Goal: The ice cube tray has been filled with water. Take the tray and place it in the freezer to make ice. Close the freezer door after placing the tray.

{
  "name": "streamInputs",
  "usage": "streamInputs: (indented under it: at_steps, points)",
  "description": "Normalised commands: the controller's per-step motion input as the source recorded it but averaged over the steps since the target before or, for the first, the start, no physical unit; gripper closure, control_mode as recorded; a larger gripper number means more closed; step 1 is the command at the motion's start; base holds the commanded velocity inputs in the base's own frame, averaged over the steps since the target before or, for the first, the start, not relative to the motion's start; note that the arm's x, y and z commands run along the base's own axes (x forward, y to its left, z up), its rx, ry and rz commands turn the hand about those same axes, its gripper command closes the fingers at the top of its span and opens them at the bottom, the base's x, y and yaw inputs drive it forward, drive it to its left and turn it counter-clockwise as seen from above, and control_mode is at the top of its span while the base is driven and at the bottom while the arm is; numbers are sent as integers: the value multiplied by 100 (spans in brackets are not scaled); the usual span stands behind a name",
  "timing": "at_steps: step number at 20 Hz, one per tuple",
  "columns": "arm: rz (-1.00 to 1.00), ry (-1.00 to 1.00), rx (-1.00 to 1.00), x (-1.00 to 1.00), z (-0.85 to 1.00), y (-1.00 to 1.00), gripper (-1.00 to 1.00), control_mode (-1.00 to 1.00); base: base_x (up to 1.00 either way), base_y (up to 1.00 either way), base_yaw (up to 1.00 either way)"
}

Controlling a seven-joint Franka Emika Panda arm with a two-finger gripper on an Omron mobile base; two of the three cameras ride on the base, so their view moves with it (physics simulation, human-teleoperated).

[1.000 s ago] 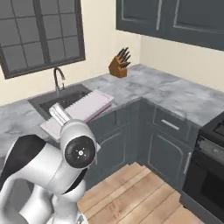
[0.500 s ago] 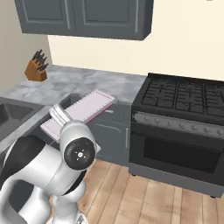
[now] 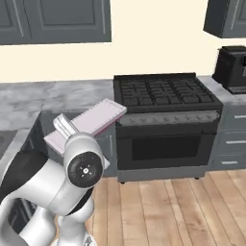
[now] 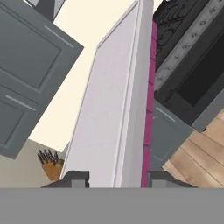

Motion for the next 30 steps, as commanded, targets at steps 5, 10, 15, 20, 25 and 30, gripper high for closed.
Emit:
streamInputs:
  at_steps: [5, 10, 15, 20, 25, 30]
  points:
    - [0, 0, 0, 0, 0, 0, 100, 100, -3, 31, -68]
    - [0, 0, 0, 0, 0, 0, 100, 100, -5, -46, -58]
    - [0, 0, 0, 0, 0, 0, 100, 100, -2, -100, -33]
    - [0, 0, 0, 0, 0, 0, 100, 100, -2, -100, -7]
    - [0, 0, 0, 0, 0, 0, 100, 100, -12, -100, 5]
    - [0, 0, 0, 0, 0, 0, 100, 100, 61, -32, 14]
